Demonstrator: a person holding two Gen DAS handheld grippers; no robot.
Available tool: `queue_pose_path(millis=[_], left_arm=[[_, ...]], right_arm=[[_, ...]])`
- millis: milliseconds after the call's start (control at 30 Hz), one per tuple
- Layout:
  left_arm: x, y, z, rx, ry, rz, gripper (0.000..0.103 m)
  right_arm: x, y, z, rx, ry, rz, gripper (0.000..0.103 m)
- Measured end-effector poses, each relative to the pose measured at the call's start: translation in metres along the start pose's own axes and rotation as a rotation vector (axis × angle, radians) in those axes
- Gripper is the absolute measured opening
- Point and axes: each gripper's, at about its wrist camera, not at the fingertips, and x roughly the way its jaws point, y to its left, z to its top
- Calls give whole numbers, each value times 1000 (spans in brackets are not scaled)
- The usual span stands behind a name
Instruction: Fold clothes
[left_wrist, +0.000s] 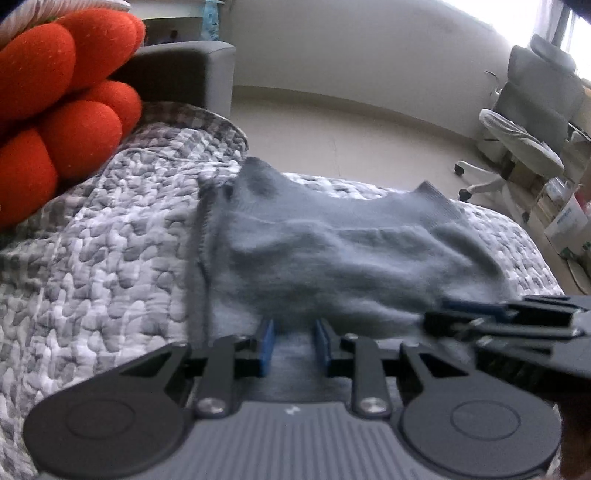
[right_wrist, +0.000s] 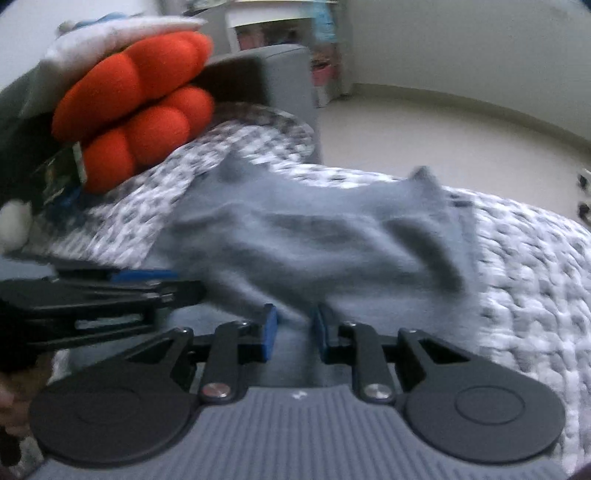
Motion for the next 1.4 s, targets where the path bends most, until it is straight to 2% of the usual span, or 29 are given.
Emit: queue_pose_path(millis=[200,367,467,500,567,700,800,900,1033,1167,1233,1300,1333,1400], left_arm=[[-3,10,0,-29,0,51,19],[-4,19,0,-45,8,45,18],[-4,24,1,-75,18,33,18],[-5,25,1,-80,21,31,18],[-5,26,2,-81,22,31,18],[-8,26,3,-95,23,25,17],[-14,27,6,-112,-1,14,18],[-14,28,8,-112,-14,36,18],[-10,34,8,-127,5,54,18],[-4,39,7,-127,39,86,19],[-4,39,7,-129,42,84,19],[-4,38,7,-122,42,89,19],[-4,37,6,-117,41,93,19],[-4,35,6,-108,39,99,19]], right_arm=[[-14,-40,-4,145,-18,-65,20],[-21,-55,-6,217,-34,-91,17],[-27,-56,-5,228,-60,-149,18],[-30,-57,-4,233,-70,-169,23],[-30,-59,-6,240,-61,-182,25],[-24,-63,-8,233,-26,-214,25],[-31,-58,-5,221,-65,-233,25],[-30,-53,-3,205,-72,-230,25],[-31,-47,-1,176,-107,-250,25],[-37,-40,4,163,-161,-215,25],[-30,-34,4,138,-135,-190,25],[-17,-27,3,102,-70,-183,27],[-10,-25,1,90,-31,-194,27],[-5,-22,0,62,-20,-220,28]])
